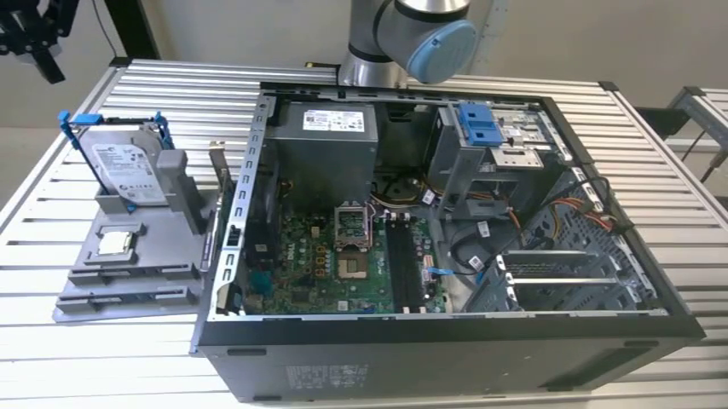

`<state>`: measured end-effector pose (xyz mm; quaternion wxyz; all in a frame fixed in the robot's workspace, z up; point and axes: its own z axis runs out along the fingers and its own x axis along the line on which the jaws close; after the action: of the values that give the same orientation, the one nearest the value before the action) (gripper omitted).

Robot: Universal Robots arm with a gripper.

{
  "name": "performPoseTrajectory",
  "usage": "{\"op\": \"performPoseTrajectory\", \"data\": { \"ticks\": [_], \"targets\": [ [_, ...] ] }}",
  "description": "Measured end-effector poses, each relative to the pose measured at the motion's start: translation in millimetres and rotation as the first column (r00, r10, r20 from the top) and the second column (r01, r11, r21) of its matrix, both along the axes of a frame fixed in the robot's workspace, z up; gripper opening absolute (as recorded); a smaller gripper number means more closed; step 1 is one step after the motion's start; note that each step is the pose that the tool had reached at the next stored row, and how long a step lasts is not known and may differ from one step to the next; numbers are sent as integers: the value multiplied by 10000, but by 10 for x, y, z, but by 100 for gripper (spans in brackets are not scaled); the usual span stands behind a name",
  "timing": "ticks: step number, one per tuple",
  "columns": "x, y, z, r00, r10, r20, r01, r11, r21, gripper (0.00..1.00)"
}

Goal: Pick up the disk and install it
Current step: 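Pick up the disk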

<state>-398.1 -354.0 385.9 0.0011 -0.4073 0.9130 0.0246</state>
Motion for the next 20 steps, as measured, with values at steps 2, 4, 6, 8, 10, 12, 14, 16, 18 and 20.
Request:
{"op": "performPoseTrajectory", "data": {
  "ticks": [2, 4, 6, 8, 10, 12, 14, 16, 18, 20],
  "targets": [
    [1, 0, 1, 9993, 376, 53, -376, 9993, -3, 0],
    [1, 0, 0, 9974, 717, 121, -717, 9974, -8, 0],
    [1, 0, -1, 9940, 1084, 166, -1084, 9941, -22, 0],
    [0, 0, -1, 9892, 1456, 183, -1456, 9893, -41, 0],
    [0, -1, -1, 9831, 1822, 187, -1821, 9833, -65, 0],
    [0, -1, -1, 9761, 2164, 191, -2163, 9763, -81, 0],
    [0, 0, -1, 9674, 2524, 196, -2523, 9676, -87, 0],
    [0, 0, -1, 9574, 2882, 199, -2880, 9576, -90, 0],
    [0, 0, -2, 9464, 3223, 206, -3222, 9466, -93, 0],
    [0, 0, -2, 9340, 3567, 215, -3565, 9342, -97, 0]
  ]
}}
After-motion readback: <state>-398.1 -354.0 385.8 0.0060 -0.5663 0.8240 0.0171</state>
